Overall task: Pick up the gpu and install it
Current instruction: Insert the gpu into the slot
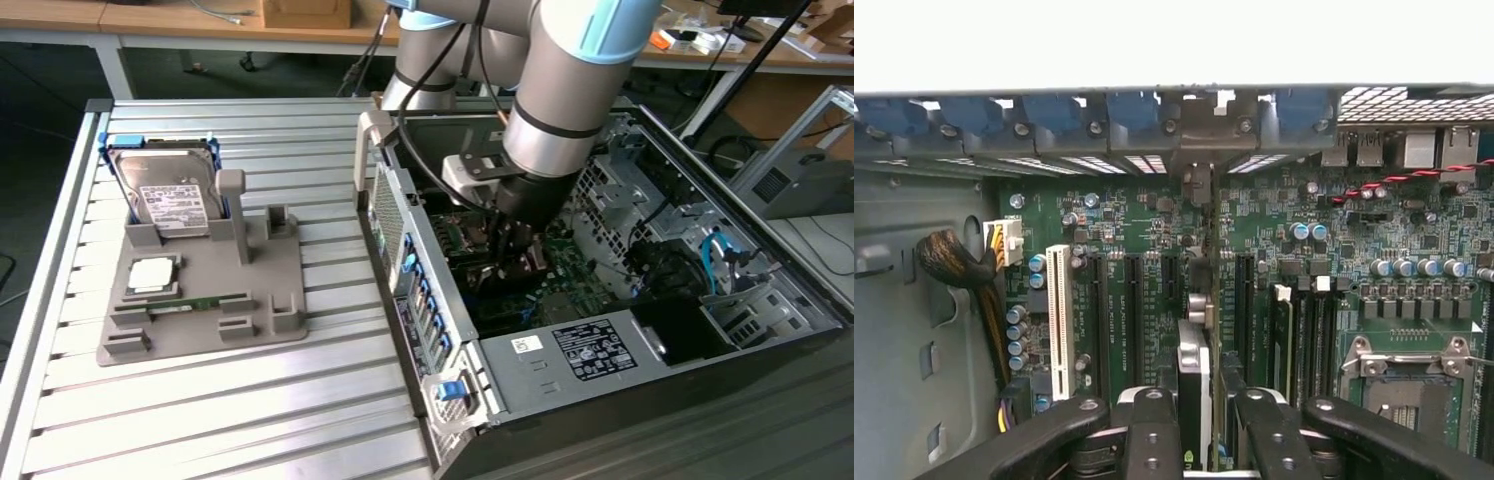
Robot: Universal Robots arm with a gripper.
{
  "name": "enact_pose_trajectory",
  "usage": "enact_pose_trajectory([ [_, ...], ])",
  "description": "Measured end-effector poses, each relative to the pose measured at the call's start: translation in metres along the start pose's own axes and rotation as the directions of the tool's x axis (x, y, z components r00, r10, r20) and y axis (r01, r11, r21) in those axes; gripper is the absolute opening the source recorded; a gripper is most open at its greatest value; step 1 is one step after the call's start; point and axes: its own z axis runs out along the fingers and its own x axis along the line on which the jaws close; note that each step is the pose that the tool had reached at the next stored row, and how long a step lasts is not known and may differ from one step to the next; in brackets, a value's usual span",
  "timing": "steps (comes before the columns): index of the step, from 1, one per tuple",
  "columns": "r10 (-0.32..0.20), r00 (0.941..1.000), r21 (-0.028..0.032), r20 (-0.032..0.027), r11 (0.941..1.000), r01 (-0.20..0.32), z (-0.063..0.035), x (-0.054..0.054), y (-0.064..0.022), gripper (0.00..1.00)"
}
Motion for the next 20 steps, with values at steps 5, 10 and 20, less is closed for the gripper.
enact_pose_trajectory([
  [5,0.000,1.0000,0.0021,0.0000,1.0000,0.000,-0.0014,0.0001,0.0014,0.27],
  [10,-0.017,0.9999,0.0025,0.0004,0.9999,0.017,-0.0016,0.0001,0.0017,0.27],
  [20,-0.022,0.9997,0.0028,0.0007,0.9997,0.022,-0.0005,-0.0002,0.0017,0.27],
])
